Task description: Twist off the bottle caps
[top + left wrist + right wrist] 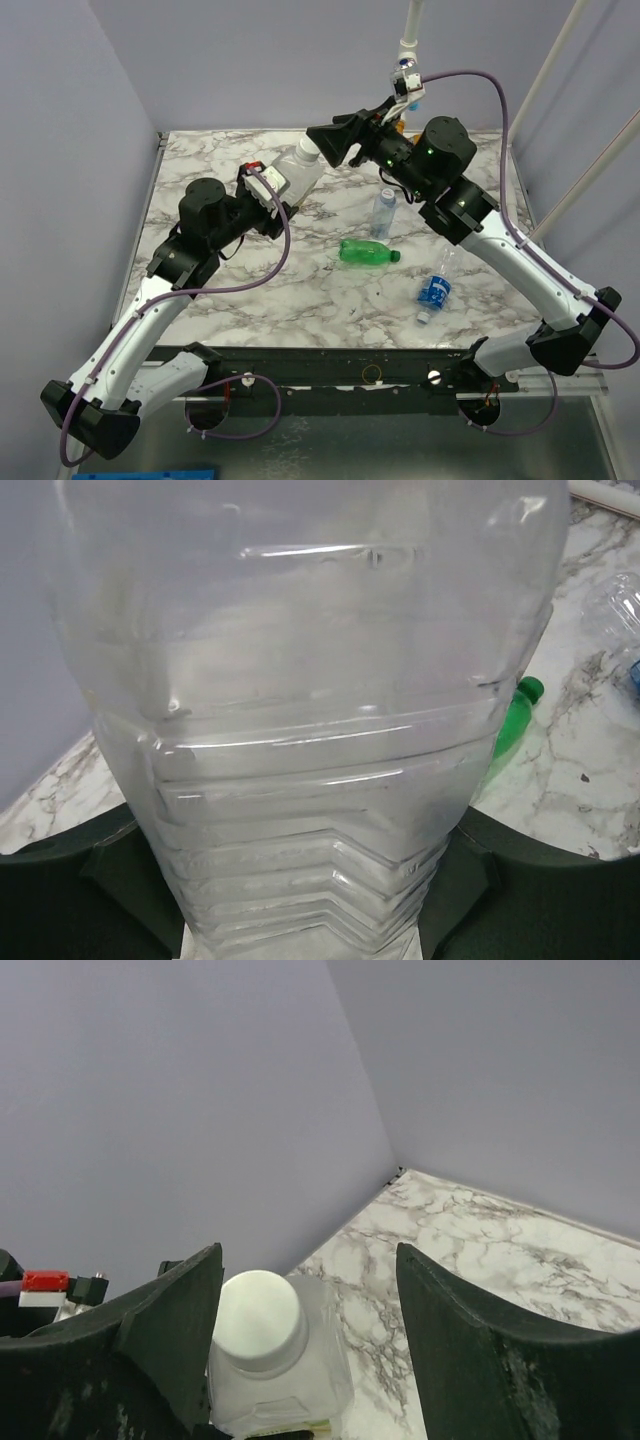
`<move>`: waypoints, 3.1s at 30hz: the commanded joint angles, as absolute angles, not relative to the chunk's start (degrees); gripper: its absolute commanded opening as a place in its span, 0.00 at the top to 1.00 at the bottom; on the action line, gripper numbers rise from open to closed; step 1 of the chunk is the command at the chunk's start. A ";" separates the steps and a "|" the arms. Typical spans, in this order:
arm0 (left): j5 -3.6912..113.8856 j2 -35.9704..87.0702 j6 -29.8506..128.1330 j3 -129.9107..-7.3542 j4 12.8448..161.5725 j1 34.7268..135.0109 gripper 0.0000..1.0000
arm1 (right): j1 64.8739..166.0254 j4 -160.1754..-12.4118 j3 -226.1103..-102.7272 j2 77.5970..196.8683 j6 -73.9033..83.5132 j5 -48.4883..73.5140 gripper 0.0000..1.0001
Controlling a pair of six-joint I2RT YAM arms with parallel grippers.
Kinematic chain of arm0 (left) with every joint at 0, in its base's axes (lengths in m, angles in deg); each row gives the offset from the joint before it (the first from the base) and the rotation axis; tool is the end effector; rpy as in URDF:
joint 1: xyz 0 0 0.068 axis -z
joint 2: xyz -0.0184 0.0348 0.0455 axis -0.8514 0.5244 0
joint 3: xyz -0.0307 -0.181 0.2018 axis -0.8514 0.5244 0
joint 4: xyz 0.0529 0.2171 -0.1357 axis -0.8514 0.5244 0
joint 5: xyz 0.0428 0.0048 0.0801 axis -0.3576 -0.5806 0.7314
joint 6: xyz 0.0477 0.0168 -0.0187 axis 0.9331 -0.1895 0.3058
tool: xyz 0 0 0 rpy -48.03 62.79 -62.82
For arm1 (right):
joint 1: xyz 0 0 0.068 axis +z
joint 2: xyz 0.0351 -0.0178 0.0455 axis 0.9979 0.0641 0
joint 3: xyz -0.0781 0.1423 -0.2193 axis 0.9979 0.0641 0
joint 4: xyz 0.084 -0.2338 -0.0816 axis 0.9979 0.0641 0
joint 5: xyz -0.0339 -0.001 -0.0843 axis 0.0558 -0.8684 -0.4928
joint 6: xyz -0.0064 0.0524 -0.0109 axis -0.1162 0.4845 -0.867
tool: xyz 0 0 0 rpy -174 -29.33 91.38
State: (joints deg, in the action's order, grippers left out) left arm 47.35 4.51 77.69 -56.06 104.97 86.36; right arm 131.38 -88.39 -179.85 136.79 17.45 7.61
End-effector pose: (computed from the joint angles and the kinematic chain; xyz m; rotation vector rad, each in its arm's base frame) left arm 0.1818 -0.1077 0.3906 0.8581 1.5381 -0.3848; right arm 0.2208 0.2236 0.5000 -0.3582 1.3862 0.9710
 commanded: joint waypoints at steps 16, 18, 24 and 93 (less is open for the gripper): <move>52.10 5.78 77.60 -55.97 99.60 86.93 0.85 | 133.30 -93.24 -180.70 141.83 22.55 12.10 0.25; 52.11 5.94 77.43 -56.05 99.62 86.93 0.85 | 133.41 -93.10 -180.73 142.10 22.67 11.85 0.31; 51.68 5.98 76.81 -56.13 99.66 87.02 0.85 | 133.44 -94.73 -179.38 141.57 22.62 10.98 0.68; 42.78 7.42 70.97 -64.14 104.79 87.02 0.87 | 135.50 -84.20 -189.50 141.60 18.04 7.25 0.92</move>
State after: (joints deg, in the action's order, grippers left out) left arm 43.55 8.47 71.90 -64.12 107.05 87.10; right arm 135.56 -80.93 -191.13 143.70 16.62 4.53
